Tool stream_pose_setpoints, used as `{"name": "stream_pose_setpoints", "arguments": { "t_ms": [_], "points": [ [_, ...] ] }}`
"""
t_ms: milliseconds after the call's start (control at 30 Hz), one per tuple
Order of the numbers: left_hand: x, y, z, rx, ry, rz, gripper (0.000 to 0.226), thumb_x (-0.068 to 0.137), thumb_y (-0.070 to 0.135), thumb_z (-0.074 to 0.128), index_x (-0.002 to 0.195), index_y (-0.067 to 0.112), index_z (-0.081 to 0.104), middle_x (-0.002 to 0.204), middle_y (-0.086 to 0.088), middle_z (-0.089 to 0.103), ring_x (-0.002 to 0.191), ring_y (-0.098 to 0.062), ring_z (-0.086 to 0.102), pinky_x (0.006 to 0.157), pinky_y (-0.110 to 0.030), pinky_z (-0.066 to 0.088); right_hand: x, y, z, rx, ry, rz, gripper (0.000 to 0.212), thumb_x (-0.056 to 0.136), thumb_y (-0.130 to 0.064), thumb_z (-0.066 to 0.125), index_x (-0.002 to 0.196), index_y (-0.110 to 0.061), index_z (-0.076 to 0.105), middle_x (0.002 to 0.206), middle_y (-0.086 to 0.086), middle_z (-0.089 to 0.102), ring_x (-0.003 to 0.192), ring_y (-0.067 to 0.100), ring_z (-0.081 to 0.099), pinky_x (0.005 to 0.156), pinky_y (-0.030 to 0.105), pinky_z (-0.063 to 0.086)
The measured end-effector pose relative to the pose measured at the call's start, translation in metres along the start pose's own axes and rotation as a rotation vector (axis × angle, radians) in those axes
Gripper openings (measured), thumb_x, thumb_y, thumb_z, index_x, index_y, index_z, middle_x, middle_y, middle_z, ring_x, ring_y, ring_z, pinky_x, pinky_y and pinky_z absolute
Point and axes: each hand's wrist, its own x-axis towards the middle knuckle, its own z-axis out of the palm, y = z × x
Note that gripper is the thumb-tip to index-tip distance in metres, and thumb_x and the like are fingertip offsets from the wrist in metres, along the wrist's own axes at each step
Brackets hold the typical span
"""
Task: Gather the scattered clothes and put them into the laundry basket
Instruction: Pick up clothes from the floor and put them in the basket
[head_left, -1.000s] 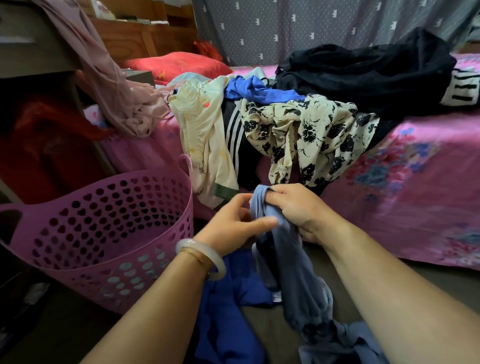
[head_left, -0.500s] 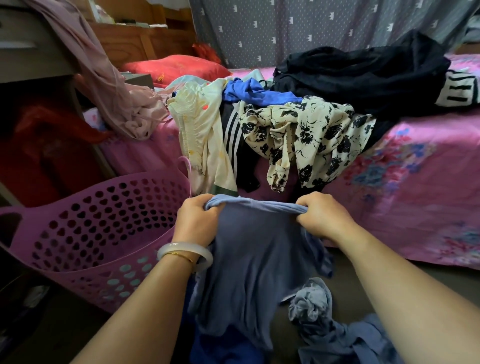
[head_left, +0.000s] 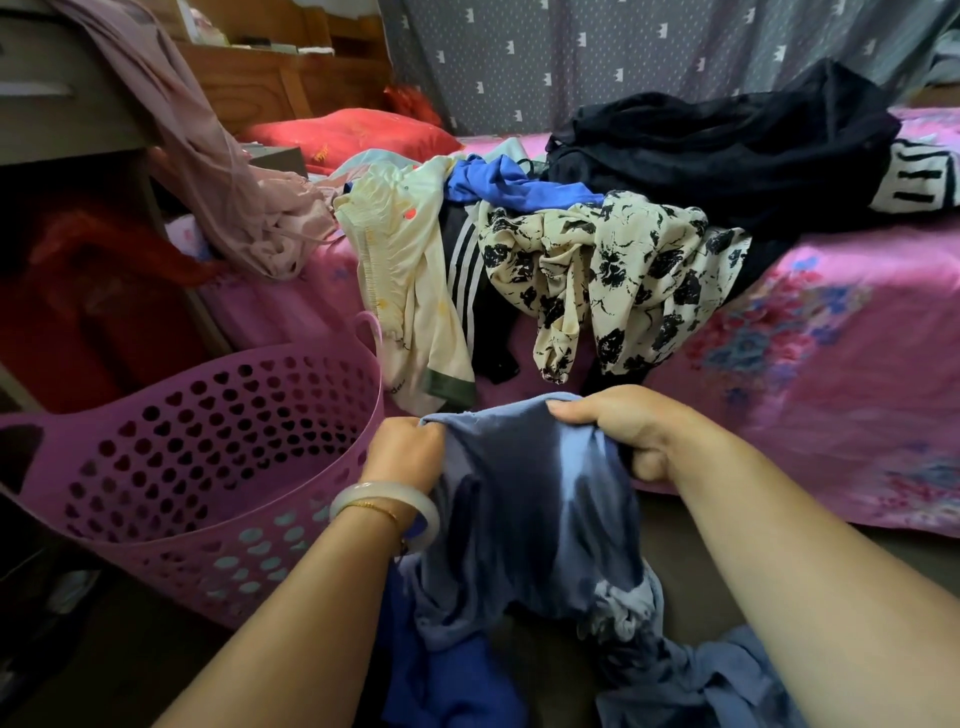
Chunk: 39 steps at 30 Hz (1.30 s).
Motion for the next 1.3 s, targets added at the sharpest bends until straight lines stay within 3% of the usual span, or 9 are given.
{"name": "stream_pose_setpoints", "arguments": {
  "t_ms": [167,300,533,700,767,833,1100,1200,1300],
  "points": [
    [-0.017,0.028,0.015,-0.703,-0.292,-0.309,0.021,0.096,0.007,0.043,0.084,0.01,0.061,0.084,-0.015,0.057,0.082,-0.031,0.057,0.076,-0.042,0.05,-0.004,-0.005,0.035,0.002,-0.162,-0.115,0.031,0.09,-0.031,0.062,0.105,-0.004,0.068,0.097,0.015,0.067,0.085,0.025,0.061,0.077,0.035,0.05],
    [-0.027,0.032,0.016,-0.9,-0.484,-0.266,0.025,0.096,0.001,0.032,0.091,-0.006,0.055,0.096,-0.019,0.056,0.087,-0.028,0.056,0.077,-0.039,0.048,-0.007,-0.005,0.042,-0.15,-0.189,-0.219,0.082,0.042,-0.066,0.084,0.1,-0.011,0.065,0.106,0.007,0.068,0.109,0.028,0.061,0.096,0.043,0.047],
    [-0.03,0.023,-0.001,-0.996,-0.742,-0.17,0.056,0.071,-0.017,0.031,0.125,-0.021,0.045,0.12,-0.034,0.055,0.107,-0.037,0.059,0.089,-0.043,0.055,-0.009,-0.002,0.032,-0.48,-0.168,-0.438,0.048,0.06,-0.009,0.084,0.098,-0.023,0.057,0.094,0.0,0.062,0.088,0.013,0.058,0.076,0.029,0.051],
    [-0.022,0.012,0.002,-0.584,-0.442,-0.11,0.017,0.086,-0.013,0.049,0.091,0.001,0.056,0.08,-0.015,0.068,0.081,-0.034,0.063,0.067,-0.036,0.057,-0.011,-0.008,0.032,-0.278,-0.125,-0.529,0.033,0.071,0.016,0.043,0.088,-0.001,0.065,0.08,0.014,0.06,0.077,0.021,0.055,0.071,0.032,0.045],
    [-0.017,-0.001,0.008,-0.252,-0.201,0.118,0.031,0.076,-0.007,0.068,0.096,0.013,0.054,0.085,-0.003,0.064,0.083,-0.023,0.062,0.063,-0.026,0.054,-0.017,-0.014,0.03,-0.146,-0.153,-0.537,0.039,0.071,0.019,0.034,0.09,0.005,0.065,0.078,0.015,0.058,0.074,0.022,0.054,0.068,0.03,0.045],
    [-0.016,-0.013,0.016,-0.238,-0.286,0.216,0.05,0.071,-0.004,0.074,0.108,0.022,0.053,0.095,-0.005,0.063,0.089,-0.02,0.064,0.07,-0.029,0.056,-0.022,-0.02,0.029,-0.017,-0.2,-0.543,0.043,0.071,0.021,0.028,0.087,0.0,0.063,0.074,0.012,0.055,0.069,0.02,0.05,0.062,0.027,0.041],
    [-0.015,-0.057,0.054,-0.038,-0.504,0.104,0.02,0.082,0.013,0.063,0.097,0.022,0.072,0.095,0.001,0.074,0.092,-0.014,0.068,0.088,-0.036,0.056,-0.029,-0.045,0.016,0.635,-0.121,-0.595,0.044,0.079,0.02,0.024,0.082,-0.005,0.06,0.071,0.01,0.063,0.068,0.018,0.061,0.066,0.024,0.054],
    [-0.013,-0.064,0.051,-0.182,-0.371,-0.045,0.012,0.078,0.014,0.058,0.083,0.007,0.065,0.08,-0.006,0.064,0.074,-0.02,0.06,0.072,-0.038,0.053,-0.019,-0.042,-0.001,0.702,0.146,-0.605,0.042,0.077,0.018,0.027,0.078,-0.006,0.061,0.073,0.01,0.061,0.067,0.019,0.06,0.066,0.027,0.052],
    [-0.005,-0.065,0.04,-0.246,-0.209,-0.098,0.014,0.087,0.008,0.053,0.073,0.009,0.052,0.07,-0.007,0.046,0.064,-0.019,0.043,0.058,-0.03,0.033,0.002,-0.025,-0.021,0.351,0.519,-0.563,0.03,0.075,0.006,0.034,0.084,0.003,0.062,0.077,0.018,0.058,0.072,0.021,0.051,0.065,0.03,0.039]
  ]
}}
